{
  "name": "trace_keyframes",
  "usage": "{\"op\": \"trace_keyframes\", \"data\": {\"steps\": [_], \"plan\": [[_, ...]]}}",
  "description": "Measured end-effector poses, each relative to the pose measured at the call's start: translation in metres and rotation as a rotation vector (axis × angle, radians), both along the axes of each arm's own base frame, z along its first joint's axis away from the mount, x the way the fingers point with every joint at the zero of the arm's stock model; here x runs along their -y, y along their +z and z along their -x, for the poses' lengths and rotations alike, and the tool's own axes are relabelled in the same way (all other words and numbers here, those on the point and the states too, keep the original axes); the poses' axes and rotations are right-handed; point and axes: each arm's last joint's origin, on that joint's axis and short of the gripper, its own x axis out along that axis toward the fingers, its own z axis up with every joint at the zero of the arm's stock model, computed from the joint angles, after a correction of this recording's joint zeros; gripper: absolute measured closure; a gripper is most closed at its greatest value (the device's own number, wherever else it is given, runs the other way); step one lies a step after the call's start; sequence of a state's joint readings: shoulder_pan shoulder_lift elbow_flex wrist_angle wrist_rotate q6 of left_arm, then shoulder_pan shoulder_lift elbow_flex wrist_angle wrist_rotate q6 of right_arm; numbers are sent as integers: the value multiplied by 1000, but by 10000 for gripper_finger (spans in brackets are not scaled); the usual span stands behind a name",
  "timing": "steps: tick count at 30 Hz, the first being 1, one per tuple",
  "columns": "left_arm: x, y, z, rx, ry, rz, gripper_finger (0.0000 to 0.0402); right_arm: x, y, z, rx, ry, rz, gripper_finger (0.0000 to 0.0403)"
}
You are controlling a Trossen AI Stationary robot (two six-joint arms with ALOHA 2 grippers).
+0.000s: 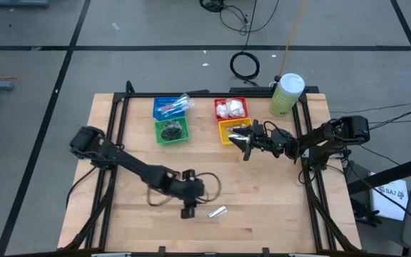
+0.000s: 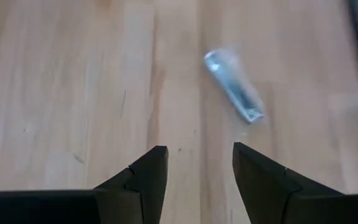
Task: Pick & Place Travel size toiletries
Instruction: Put the nail cutter into the yellow bin
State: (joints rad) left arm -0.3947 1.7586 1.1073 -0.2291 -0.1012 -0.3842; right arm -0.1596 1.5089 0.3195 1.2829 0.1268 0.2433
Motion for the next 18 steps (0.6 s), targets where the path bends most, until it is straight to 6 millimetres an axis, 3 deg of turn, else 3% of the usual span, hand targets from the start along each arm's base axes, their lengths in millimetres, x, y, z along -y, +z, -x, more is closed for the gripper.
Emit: {"op": "trace_keyframes", "data": {"steps": [4,10,18], "plan": [[7,-1,-27,-159,98,0,197,0,0,0,-2,-1,5,188],[27,-7,-62,-189,85,76,148,0,0,0,-7,-1,19,188],[51,-23,-76,-158,130,50,131,-3,0,0,-10,10,19,188]]}}
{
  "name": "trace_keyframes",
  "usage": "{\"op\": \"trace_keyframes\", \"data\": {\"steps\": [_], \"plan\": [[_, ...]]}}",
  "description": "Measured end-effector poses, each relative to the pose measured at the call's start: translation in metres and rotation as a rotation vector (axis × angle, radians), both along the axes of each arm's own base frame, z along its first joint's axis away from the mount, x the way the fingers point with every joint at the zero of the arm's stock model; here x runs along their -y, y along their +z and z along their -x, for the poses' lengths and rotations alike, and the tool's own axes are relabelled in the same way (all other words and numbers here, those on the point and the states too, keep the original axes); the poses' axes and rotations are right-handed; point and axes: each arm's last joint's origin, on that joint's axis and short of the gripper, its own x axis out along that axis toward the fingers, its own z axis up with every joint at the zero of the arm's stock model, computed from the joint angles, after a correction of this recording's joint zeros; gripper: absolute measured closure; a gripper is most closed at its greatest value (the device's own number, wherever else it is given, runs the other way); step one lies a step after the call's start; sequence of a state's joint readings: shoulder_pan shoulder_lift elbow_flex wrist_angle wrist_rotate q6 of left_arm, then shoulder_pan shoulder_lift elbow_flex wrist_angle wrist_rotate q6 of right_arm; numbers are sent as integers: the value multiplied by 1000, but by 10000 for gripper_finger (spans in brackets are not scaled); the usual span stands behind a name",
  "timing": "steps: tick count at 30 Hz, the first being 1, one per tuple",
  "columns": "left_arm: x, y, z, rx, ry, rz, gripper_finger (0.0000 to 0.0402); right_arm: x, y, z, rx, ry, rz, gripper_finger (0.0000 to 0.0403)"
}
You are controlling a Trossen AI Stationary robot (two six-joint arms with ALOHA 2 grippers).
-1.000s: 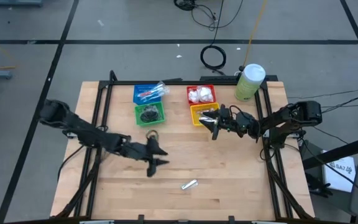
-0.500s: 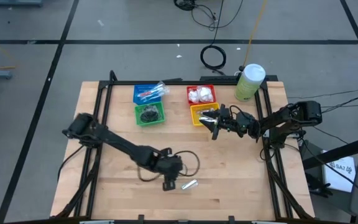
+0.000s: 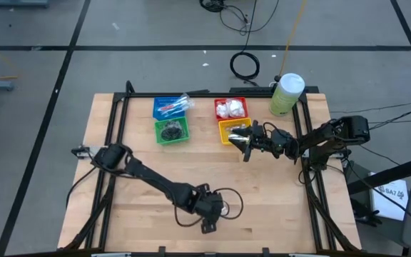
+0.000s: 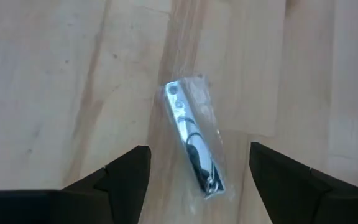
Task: Pick & Place Travel size toiletries
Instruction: Put the nail cutter into the yellow bin
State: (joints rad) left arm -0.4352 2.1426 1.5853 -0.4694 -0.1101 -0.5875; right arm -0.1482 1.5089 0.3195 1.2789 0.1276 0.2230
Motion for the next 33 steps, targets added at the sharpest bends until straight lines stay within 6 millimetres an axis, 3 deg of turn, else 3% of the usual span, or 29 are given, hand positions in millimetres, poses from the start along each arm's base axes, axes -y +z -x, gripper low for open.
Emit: {"op": "trace_keyframes", "data": {"steps": [8,19,26,33], "plan": [[-2,-27,-4,-53,47,-54,130,0,0,0,-4,-2,-1,188],[-23,-34,2,-177,50,-215,130,0,0,0,-5,-2,-1,188],[-25,-34,-2,-148,-111,-296,133,0,-1,0,-12,-2,-1,188],[-26,-34,-3,-163,-164,-238,201,0,-1,0,-12,-2,-2,188]]}}
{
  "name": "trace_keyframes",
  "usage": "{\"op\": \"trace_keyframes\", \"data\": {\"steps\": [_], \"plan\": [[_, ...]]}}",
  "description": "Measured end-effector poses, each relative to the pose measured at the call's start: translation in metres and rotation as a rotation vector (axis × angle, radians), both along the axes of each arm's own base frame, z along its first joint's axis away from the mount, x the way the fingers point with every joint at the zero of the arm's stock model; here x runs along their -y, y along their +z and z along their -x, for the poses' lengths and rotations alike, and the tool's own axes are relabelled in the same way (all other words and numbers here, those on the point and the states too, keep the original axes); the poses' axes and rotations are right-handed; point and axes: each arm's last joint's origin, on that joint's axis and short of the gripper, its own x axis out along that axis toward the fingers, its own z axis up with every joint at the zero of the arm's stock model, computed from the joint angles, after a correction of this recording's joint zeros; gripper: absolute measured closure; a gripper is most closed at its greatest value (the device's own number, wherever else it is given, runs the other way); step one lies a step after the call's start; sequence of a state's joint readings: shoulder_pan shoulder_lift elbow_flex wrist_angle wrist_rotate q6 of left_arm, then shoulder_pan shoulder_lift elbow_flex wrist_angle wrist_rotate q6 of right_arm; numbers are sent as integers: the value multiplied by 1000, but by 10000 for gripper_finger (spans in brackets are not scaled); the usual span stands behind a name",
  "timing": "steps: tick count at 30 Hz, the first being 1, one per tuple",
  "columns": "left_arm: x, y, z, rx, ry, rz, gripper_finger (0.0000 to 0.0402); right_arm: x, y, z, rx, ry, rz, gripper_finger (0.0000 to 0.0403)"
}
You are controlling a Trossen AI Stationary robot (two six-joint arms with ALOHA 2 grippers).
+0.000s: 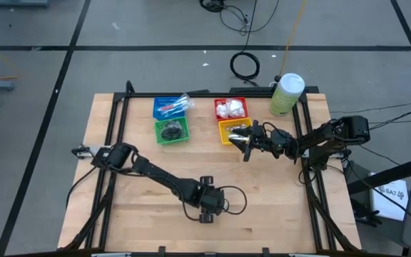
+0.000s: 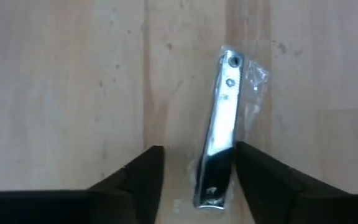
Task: Pick & Place Travel size toiletries
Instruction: Put the nail cutter into the yellow bin
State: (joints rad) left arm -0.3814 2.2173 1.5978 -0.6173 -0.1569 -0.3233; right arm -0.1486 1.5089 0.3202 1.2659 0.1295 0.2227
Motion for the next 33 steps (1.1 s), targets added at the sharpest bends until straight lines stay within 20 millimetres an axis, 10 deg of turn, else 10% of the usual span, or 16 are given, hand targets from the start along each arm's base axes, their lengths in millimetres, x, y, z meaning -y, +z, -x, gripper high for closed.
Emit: {"op": "trace_keyframes", "data": {"steps": [13,19,33], "plan": [[-8,0,-6,5,-89,45,366,0,0,0,-3,1,-1,188],[-10,13,3,1,-168,-155,367,0,-1,0,0,3,-28,188],[-64,126,42,129,75,-747,367,-8,2,-8,-14,177,-28,188]]}}
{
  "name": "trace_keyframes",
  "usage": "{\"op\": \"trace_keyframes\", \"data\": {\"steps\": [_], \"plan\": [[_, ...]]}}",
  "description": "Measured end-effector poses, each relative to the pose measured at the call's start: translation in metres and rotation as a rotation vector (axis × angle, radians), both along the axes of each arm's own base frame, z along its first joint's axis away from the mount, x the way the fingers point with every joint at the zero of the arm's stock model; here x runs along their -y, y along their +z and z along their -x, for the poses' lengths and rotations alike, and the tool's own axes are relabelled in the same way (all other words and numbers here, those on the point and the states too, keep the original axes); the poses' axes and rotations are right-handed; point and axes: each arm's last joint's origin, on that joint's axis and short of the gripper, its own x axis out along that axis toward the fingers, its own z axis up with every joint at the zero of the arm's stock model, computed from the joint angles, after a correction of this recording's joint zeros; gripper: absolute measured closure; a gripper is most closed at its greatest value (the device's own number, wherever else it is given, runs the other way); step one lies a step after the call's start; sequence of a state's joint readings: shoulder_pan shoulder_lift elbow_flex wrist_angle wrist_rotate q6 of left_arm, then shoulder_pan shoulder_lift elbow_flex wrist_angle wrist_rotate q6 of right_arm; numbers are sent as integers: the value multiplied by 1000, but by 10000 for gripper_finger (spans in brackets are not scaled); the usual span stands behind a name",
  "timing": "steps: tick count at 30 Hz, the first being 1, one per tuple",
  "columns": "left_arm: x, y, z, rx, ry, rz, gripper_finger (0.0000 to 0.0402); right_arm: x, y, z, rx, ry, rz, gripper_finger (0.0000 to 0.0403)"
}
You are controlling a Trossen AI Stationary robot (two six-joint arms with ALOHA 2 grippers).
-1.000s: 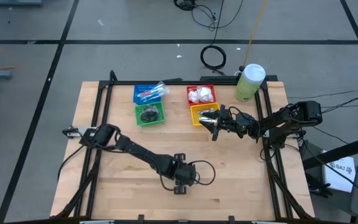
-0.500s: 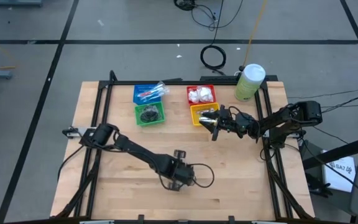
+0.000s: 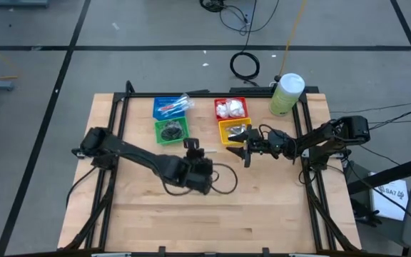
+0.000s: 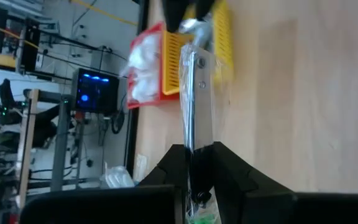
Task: Pick & Place Travel size toiletries
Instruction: Put the nail cutter into the yellow bin
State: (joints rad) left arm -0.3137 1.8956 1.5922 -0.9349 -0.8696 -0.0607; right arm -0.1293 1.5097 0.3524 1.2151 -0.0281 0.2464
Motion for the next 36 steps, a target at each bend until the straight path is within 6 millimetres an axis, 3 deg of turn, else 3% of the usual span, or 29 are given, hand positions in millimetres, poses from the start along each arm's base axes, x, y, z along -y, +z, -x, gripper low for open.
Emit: {"op": "trace_keyframes", "data": {"steps": [8,18,28,36], "plan": [[-27,0,-7,3,45,-5,367,-18,24,-30,18,84,25,174],[-14,-2,-20,48,-68,2,367,-23,28,-38,-18,96,22,155],[-8,2,-27,94,-143,35,367,-23,29,-38,-16,102,22,179],[-9,2,-27,95,-144,38,367,-23,29,-38,-16,130,29,228]]}}
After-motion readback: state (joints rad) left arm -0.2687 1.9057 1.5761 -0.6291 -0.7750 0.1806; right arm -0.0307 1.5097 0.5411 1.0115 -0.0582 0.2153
